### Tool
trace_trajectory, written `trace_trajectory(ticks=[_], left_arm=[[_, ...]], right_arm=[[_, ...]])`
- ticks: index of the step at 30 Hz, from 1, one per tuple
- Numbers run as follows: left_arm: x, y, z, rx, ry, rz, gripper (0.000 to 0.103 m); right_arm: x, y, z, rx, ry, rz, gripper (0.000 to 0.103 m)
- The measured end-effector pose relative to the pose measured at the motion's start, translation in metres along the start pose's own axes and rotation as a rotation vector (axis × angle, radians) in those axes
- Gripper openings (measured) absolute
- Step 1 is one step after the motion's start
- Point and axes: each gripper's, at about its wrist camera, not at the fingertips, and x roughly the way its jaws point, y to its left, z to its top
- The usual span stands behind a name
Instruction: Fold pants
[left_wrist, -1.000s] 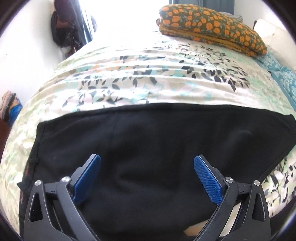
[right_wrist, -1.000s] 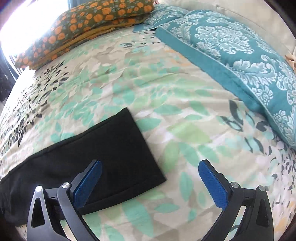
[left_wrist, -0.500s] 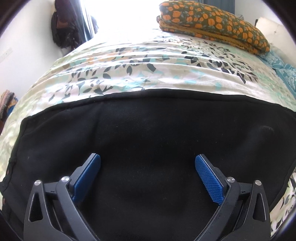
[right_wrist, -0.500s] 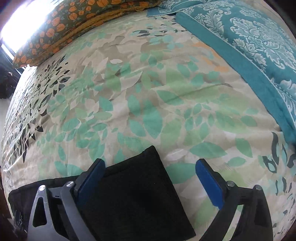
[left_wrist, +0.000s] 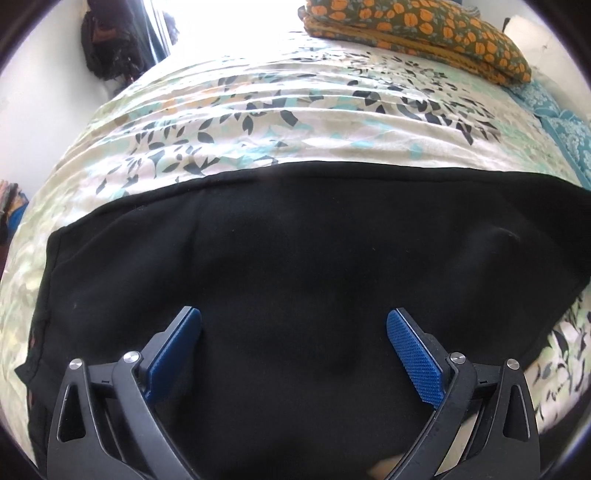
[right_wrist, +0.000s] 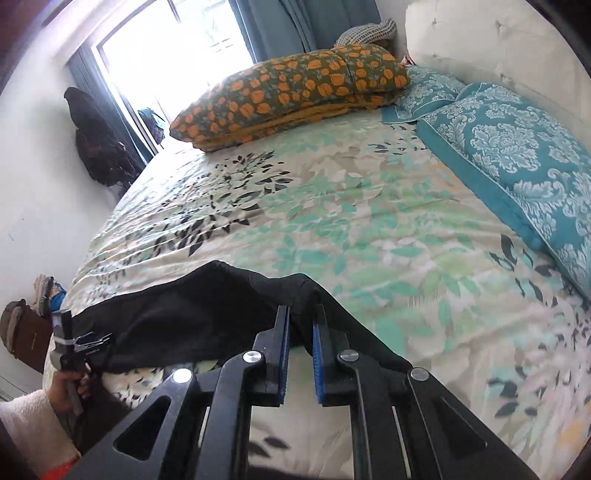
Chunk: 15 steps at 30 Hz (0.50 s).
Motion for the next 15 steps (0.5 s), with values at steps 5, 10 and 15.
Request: trace_trajectory(ticks=[5,10,15], left_arm=[[-0.028,0.006,-0.016,-0.017,0.032,-0.076,0.101],[-0.030,0.018,0.000,-0.188,0.074,-0.165,0.101],[-0.022,0.006,0.026,-0.248,0.088,-0.220,0.101]], right_arm=[[-0.062,0.010,-0.102,0.085,-0.111,-0.045,0.011],[-0.067,-0.008,-0.139,0.236,-0.192,-0.039,0.011],[-0.063,-0.021,-0.147,0.274,-0.216,-0.039,0.011]])
